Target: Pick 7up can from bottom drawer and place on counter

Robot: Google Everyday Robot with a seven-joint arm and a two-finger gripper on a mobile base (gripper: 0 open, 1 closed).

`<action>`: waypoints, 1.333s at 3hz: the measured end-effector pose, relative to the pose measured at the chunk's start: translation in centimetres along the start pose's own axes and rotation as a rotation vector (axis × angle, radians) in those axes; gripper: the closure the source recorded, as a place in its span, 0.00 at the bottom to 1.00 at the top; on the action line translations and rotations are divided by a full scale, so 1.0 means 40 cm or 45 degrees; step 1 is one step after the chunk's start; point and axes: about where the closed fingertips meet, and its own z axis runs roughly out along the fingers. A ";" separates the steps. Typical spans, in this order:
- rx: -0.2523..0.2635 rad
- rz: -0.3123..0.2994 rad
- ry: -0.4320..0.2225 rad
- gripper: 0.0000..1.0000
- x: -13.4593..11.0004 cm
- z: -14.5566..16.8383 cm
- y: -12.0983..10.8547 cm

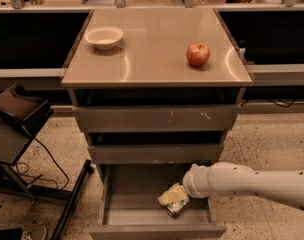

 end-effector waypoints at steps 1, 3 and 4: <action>0.052 0.018 -0.040 0.00 -0.014 -0.001 -0.034; -0.003 0.113 -0.091 0.00 -0.032 0.133 -0.063; -0.076 0.207 -0.130 0.00 -0.021 0.271 -0.103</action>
Offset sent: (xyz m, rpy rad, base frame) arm 0.0182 0.0023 -0.0157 0.0364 -0.0186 -0.0346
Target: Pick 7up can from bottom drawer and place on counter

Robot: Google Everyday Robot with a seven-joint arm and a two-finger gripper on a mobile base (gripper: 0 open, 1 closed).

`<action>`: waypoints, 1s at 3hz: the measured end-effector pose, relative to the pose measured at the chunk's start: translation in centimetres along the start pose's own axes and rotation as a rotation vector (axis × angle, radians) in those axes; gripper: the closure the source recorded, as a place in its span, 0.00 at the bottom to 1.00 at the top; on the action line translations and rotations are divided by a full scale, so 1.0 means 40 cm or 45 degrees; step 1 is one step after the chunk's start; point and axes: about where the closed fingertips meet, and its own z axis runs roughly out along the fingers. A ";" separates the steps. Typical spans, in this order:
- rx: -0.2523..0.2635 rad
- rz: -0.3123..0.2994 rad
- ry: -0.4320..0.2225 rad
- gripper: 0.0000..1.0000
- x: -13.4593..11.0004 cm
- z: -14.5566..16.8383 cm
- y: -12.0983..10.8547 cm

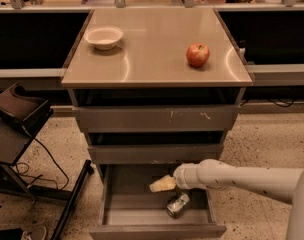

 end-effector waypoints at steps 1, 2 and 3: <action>-0.007 0.059 0.004 0.00 0.056 0.090 -0.034; -0.014 0.067 0.010 0.00 0.068 0.099 -0.030; -0.081 0.145 0.036 0.00 0.095 0.157 -0.045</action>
Offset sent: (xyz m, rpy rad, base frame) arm 0.0071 0.0017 -0.0395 0.0181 0.0268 -0.0266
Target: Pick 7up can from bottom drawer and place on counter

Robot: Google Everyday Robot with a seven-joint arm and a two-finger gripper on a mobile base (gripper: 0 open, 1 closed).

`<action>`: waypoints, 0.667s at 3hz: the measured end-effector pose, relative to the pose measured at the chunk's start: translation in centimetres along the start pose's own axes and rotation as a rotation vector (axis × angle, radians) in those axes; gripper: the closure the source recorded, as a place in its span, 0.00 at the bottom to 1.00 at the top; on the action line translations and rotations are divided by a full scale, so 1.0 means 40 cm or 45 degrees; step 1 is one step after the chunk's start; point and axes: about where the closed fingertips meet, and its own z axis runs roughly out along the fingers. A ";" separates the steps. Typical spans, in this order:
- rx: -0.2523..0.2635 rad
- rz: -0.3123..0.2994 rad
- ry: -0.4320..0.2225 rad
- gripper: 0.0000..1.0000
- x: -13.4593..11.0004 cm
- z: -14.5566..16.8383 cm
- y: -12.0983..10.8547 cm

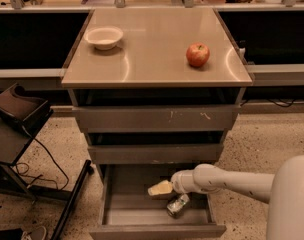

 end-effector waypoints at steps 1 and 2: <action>-0.025 0.216 0.013 0.00 0.090 0.088 -0.117; 0.044 0.407 -0.004 0.00 0.205 0.129 -0.242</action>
Offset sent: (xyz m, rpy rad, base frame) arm 0.0120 -0.1300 -0.1761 0.0817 0.2093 -0.4635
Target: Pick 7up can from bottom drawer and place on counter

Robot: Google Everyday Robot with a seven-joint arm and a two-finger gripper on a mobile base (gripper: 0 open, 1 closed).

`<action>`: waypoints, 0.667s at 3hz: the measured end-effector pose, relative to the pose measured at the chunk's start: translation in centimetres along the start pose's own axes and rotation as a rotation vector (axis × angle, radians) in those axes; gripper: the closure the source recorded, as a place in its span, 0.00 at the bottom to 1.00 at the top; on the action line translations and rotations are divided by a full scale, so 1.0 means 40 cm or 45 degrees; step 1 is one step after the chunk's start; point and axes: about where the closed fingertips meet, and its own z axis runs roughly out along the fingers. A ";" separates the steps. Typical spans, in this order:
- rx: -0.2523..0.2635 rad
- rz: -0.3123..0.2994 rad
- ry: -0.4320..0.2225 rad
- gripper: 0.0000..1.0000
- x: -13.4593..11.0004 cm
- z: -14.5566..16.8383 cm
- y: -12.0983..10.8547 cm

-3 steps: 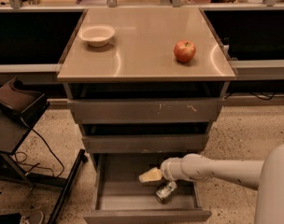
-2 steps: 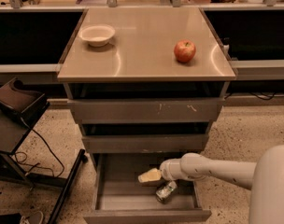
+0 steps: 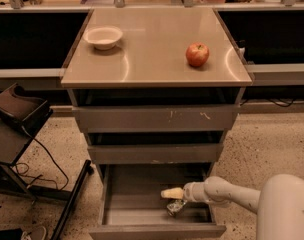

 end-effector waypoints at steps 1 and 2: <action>0.060 0.026 0.014 0.00 0.013 0.097 -0.011; 0.060 0.026 0.014 0.00 0.013 0.097 -0.011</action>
Offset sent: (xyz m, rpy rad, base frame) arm 0.0252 0.0274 -0.0699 -0.0992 0.0192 -0.0878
